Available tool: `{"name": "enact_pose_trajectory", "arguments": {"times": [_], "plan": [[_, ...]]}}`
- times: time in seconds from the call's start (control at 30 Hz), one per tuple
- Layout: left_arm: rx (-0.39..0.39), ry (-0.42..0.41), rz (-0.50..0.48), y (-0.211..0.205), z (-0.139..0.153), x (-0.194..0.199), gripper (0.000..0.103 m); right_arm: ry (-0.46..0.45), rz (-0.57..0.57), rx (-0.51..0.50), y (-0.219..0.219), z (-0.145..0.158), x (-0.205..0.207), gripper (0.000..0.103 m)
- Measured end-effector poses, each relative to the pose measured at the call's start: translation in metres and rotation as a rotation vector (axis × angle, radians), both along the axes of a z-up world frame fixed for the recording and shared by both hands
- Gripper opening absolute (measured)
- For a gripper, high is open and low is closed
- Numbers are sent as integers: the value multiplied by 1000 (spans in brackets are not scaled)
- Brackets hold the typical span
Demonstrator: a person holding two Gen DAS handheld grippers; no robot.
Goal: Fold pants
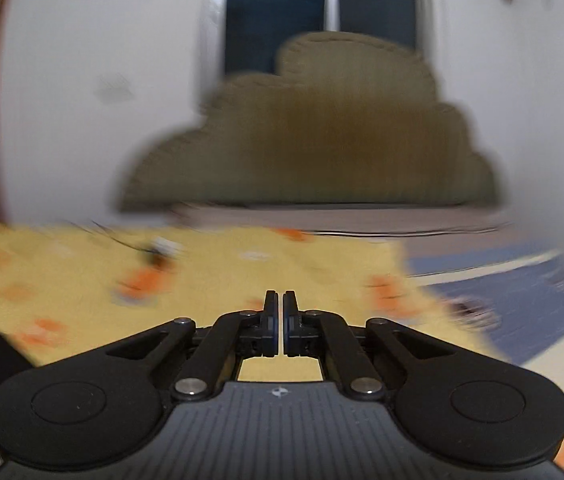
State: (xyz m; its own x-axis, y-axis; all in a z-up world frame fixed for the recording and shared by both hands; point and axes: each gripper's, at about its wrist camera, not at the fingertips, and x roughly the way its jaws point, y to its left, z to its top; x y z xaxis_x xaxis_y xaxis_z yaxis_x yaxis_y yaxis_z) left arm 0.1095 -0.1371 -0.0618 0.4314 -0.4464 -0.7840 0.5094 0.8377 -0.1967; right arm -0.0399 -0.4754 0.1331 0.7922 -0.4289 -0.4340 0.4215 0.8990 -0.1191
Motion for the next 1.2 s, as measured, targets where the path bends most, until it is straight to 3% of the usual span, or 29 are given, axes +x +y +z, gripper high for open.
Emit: {"name": "enact_pose_trajectory", "arguments": {"times": [0.07, 0.13, 0.23, 0.4, 0.47, 0.57, 0.6, 0.7, 0.8, 0.93, 1.03, 1.07, 1.17, 1.2], "plan": [[-18, 11, 5, -1, 1, 0, 97, 48, -111, 48, -29, -32, 13, 3], [-35, 12, -6, -2, 4, -2, 97, 26, -190, 180, -52, -64, 1, 3], [-21, -13, -31, -5, 7, -8, 97, -14, -169, 347, -52, -104, -37, 6], [2, -53, -45, -6, 9, -16, 97, -142, -195, 754, -45, -164, -88, 8], [-5, -49, -38, -4, 10, -18, 98, -171, -205, 856, -44, -179, -94, 16], [-12, -37, -22, 1, 11, -20, 99, -171, -215, 866, -35, -187, -88, 43], [-12, -34, -17, 4, 11, -20, 99, -173, -221, 864, -34, -188, -88, 45], [-23, -16, -2, 9, 11, -20, 99, -163, -258, 848, -34, -191, -85, 46], [-35, -8, 6, 15, 12, -20, 99, -187, -249, 927, -35, -203, -86, 45], [-34, -16, 17, 18, 15, -21, 100, -143, -355, 916, -32, -213, -79, 45], [-42, -28, 25, 22, 19, -21, 100, -205, -399, 941, -29, -219, -78, 45], [-43, -28, 28, 23, 19, -21, 100, -229, -407, 959, -30, -221, -77, 43], [-46, -20, 33, 26, 20, -20, 100, -222, -447, 914, -30, -224, -73, 3], [-47, -23, 33, 27, 21, -21, 101, -236, -437, 910, -29, -223, -76, 3]]}}
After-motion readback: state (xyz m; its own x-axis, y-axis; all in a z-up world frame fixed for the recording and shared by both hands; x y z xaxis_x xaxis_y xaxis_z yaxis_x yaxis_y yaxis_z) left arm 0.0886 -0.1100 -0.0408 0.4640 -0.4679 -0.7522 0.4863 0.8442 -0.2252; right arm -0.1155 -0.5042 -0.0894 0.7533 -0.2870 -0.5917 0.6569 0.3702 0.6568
